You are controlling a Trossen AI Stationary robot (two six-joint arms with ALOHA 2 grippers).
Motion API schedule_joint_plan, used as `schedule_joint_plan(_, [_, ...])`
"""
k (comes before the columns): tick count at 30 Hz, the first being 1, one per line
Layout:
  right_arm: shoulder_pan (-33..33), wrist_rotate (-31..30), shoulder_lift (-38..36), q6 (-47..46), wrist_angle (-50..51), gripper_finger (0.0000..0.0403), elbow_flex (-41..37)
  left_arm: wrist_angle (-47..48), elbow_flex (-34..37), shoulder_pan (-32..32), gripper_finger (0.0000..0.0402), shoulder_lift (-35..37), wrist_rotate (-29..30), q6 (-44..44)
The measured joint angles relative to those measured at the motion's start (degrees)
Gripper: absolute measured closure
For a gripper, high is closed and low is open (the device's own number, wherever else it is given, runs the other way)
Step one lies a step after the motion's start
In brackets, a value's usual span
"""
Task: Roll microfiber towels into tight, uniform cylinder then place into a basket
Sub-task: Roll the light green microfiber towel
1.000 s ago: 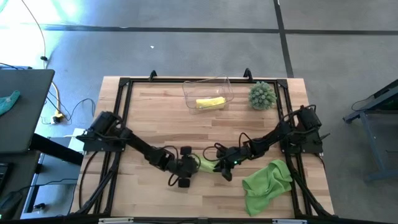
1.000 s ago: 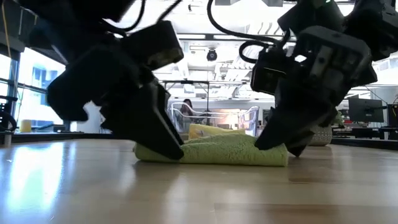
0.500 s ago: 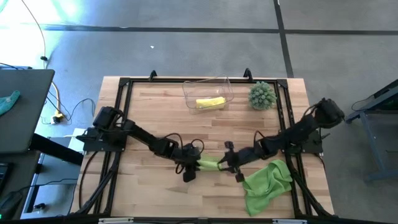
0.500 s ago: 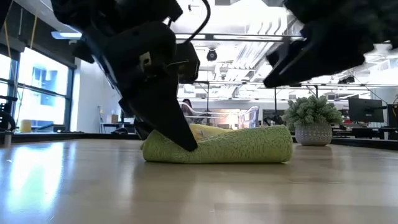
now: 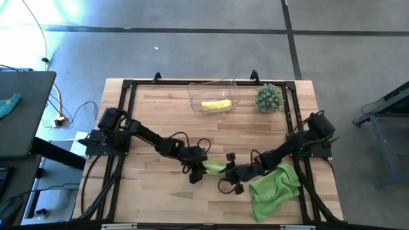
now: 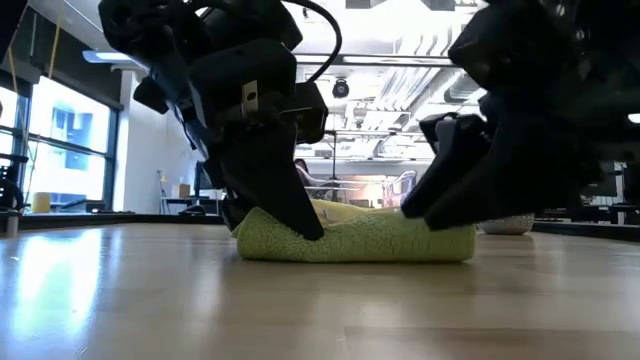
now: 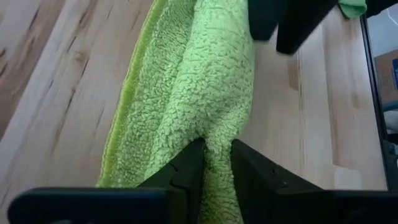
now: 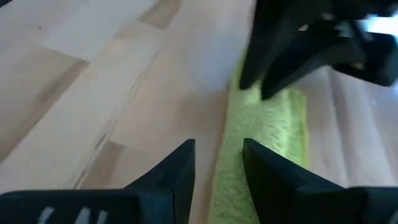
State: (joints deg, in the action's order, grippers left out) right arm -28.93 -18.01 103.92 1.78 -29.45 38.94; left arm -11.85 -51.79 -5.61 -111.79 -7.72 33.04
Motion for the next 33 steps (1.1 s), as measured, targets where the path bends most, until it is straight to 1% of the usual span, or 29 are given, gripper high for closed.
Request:
schedule_joint_plan(6, [1.3,0.3,2.7,-1.1,1.0,0.0259,1.1,-0.2,0.0,-0.2,0.0336,0.0,-0.9,0.0])
schedule_joint_plan(13, [2.1,0.5,2.8,-2.5,1.3,0.0208,1.1,-0.2,0.0,-1.5,0.0326,0.0,-0.1,-0.7])
schedule_joint_plan(16, [2.9,0.5,2.7,-7.2,3.1,0.0194,1.3,-0.1,0.0,-1.5,0.0318,0.6,-0.2,-1.7])
schedule_joint_plan(20, [4.3,0.7,2.5,-15.4,6.9,0.0192,1.5,1.3,0.2,-1.5,0.0312,3.2,0.1,-5.4])
schedule_joint_plan(24, [5.0,0.1,2.4,-21.5,9.2,0.0213,1.5,3.5,0.3,-1.5,0.0311,6.4,0.2,-10.1])
schedule_joint_plan(28, [6.0,0.2,2.5,-27.3,9.9,0.0257,1.4,3.8,0.2,-2.8,0.0311,8.3,1.1,-16.3])
schedule_joint_plan(30, [6.8,0.9,2.5,-30.3,10.3,0.0285,1.4,2.9,0.2,-4.0,0.0311,8.6,3.8,-19.9])
schedule_joint_plan(33, [8.2,2.4,2.4,-34.6,10.8,0.0324,1.4,3.1,0.2,-6.2,0.0311,8.6,11.4,-24.8])
